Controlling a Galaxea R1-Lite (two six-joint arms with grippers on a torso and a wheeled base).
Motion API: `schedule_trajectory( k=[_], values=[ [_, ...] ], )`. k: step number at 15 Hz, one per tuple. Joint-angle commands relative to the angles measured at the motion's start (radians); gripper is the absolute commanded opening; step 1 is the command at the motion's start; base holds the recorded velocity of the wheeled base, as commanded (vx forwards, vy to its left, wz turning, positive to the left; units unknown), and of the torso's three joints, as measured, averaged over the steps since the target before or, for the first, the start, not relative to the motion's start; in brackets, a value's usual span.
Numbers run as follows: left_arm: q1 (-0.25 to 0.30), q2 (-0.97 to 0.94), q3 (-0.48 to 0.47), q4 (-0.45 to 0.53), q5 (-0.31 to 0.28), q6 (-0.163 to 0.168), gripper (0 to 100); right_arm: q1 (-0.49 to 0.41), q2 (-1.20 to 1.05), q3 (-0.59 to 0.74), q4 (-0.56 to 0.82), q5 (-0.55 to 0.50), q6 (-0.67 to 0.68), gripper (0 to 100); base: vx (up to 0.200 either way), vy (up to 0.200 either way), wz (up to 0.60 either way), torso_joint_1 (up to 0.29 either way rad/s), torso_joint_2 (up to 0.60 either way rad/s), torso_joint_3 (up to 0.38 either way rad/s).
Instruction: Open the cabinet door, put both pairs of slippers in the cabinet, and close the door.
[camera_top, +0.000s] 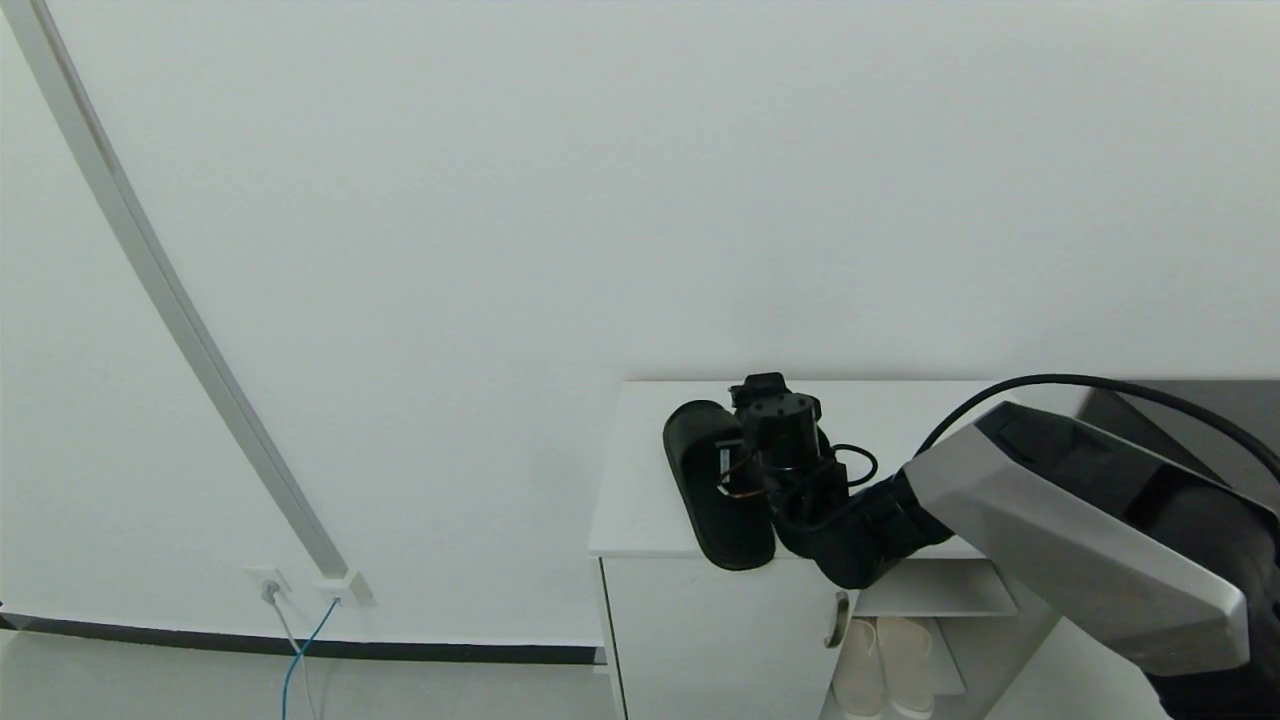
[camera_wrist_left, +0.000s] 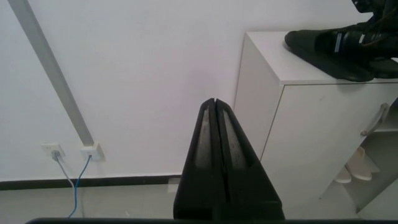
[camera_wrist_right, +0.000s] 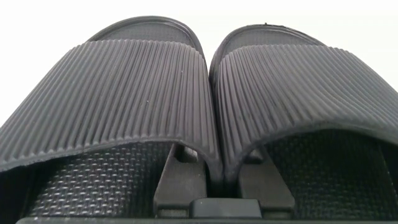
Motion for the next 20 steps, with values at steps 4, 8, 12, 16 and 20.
schedule_trajectory(
  k=[4, 8, 12, 16, 20],
  values=[
    [0.000, 0.000, 0.000, 0.000, 0.000, 0.000, 0, 0.012, -0.130, 0.132, -0.036, 0.004, 0.000, 0, 0.000, 0.000, 0.00, 0.000, 0.00, 0.000],
    [0.000, 0.000, 0.002, 0.000, 0.000, -0.002, 0, 0.042, -0.254, 0.272, -0.058, 0.007, 0.000, 0, 0.000, 0.000, 0.00, 0.000, 0.00, 0.000],
    [0.000, 0.000, 0.002, 0.000, 0.000, 0.000, 0, 0.100, -0.453, 0.499, -0.082, 0.053, 0.000, 0, 0.000, 0.000, 0.00, 0.000, 0.00, 0.000],
    [0.000, 0.000, 0.000, 0.000, 0.000, 0.000, 0, 0.137, -0.642, 0.724, -0.082, 0.160, -0.002, 0, 0.000, 0.000, 0.00, 0.000, 0.00, 0.000],
    [0.000, 0.000, 0.002, 0.000, -0.001, 0.006, 0, 0.143, -0.722, 0.802, -0.082, 0.248, -0.054, 0, 0.000, 0.000, 0.00, 0.000, 0.00, 0.000]
  ],
)
